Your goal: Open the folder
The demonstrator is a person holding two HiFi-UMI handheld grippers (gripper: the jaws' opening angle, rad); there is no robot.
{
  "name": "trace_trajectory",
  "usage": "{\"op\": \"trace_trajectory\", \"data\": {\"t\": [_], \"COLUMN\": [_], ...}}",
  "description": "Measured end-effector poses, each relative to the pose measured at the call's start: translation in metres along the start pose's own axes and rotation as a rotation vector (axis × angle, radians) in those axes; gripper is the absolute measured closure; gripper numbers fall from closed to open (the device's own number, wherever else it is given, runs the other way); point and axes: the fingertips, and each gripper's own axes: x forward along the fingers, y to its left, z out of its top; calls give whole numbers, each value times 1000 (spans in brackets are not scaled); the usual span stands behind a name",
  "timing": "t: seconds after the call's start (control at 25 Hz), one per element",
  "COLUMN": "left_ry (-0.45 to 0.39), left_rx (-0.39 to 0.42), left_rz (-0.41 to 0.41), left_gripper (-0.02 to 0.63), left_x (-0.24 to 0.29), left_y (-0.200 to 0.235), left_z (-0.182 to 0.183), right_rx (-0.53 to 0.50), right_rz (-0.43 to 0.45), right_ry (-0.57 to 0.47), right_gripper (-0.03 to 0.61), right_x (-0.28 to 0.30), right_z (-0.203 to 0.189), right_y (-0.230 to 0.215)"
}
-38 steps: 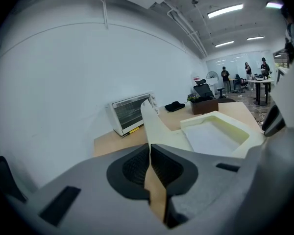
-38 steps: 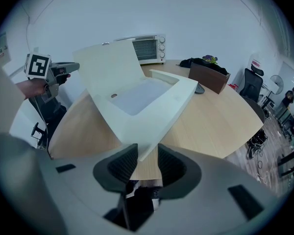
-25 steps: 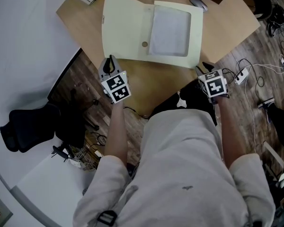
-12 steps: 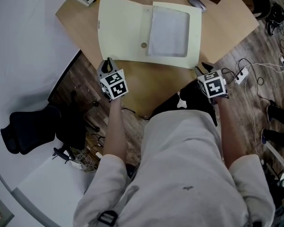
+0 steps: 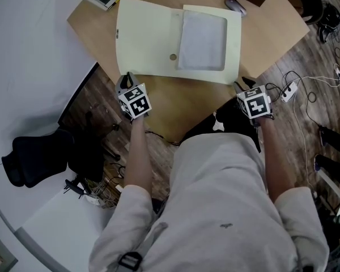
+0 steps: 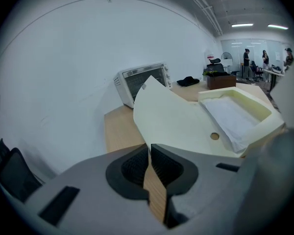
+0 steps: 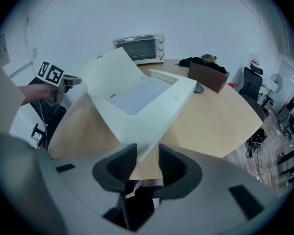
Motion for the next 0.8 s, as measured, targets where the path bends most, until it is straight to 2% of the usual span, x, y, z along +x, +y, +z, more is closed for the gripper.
{"op": "trace_trajectory", "data": {"t": [0.4,0.8], "left_ry": [2,-2], "left_rx": [-116,-152], "left_rz": [23,20], "left_gripper": [540,523], "left_x": [-1,-12], "left_y": [19,18], "left_z": [8,11], "right_rx": [12,25], "right_rz": [-16,-44], "right_ry": [5,-25], "right_gripper": [445,442], "right_x": [0,-10], "right_z": [0,8], "right_y": [0,2]}}
